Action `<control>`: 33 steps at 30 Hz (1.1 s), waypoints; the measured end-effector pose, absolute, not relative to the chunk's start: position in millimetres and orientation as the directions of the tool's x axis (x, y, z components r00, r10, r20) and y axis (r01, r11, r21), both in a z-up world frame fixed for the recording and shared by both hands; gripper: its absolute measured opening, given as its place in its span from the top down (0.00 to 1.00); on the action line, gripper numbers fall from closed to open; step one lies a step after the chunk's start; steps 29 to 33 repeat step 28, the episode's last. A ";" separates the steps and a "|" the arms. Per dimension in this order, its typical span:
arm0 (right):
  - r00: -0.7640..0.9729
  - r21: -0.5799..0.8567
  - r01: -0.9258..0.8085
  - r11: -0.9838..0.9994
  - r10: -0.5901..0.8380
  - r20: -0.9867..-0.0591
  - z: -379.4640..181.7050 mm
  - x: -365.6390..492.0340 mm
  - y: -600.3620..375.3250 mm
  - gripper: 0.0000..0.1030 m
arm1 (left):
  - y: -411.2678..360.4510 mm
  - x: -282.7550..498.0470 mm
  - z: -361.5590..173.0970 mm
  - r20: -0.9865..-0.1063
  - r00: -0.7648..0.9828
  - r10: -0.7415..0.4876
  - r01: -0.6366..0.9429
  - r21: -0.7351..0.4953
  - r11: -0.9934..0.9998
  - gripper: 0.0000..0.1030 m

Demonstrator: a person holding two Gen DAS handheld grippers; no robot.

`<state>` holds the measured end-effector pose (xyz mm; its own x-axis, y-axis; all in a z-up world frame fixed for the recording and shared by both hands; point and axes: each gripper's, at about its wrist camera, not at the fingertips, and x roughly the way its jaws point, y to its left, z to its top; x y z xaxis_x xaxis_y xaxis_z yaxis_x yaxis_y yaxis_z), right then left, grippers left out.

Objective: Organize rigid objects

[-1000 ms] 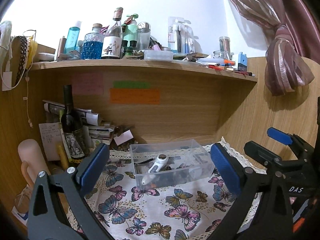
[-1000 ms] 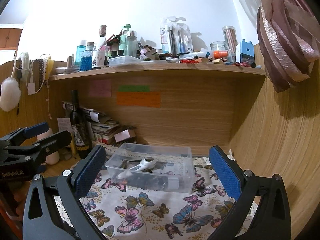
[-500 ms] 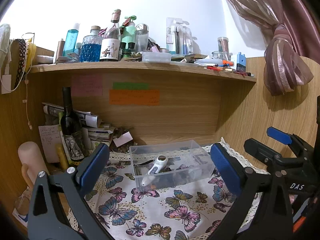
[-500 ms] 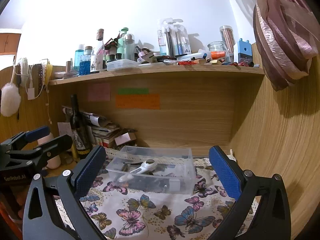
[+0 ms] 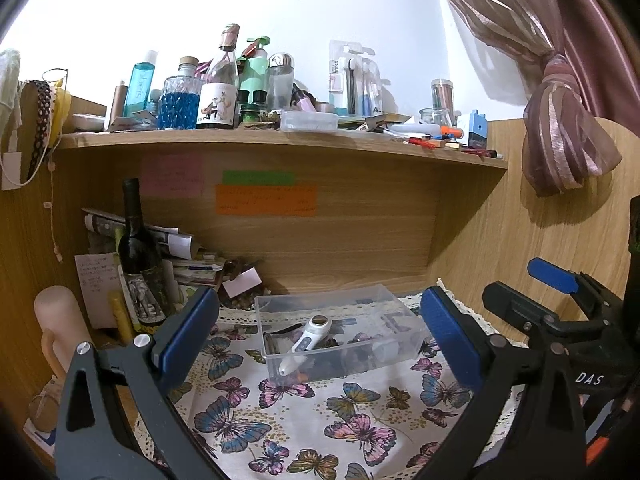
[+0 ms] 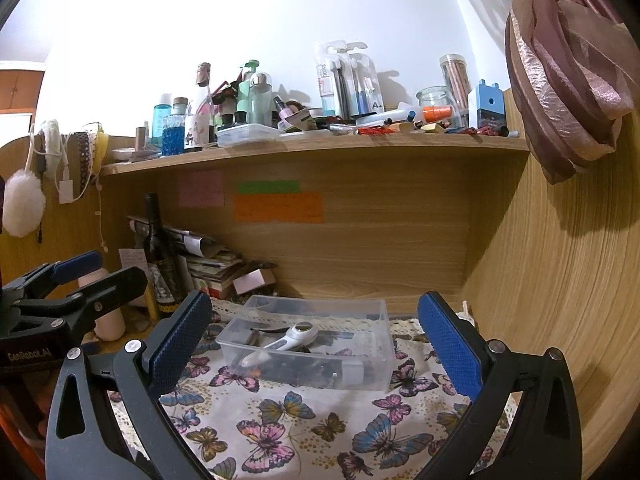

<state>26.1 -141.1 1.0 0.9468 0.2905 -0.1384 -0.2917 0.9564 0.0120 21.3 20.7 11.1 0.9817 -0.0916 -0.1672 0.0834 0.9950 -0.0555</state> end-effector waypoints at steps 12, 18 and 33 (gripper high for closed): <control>0.946 -0.002 -0.298 0.955 0.295 -0.133 1.6 24.5 -137.6 0.00 | 21.8 26.1 10.2 -0.188 0.977 -0.101 0.091 -0.062 0.994 0.01; 0.945 -0.011 -0.302 0.953 0.298 -0.137 1.0 25.8 -134.1 0.00 | 20.9 27.2 8.5 -0.190 0.976 -0.102 0.093 -0.058 0.994 0.01; 0.942 -0.009 -0.306 0.952 0.301 -0.148 -0.8 29.8 -131.9 0.00 | 22.7 30.9 6.7 -0.203 0.974 -0.105 0.092 -0.069 0.993 0.01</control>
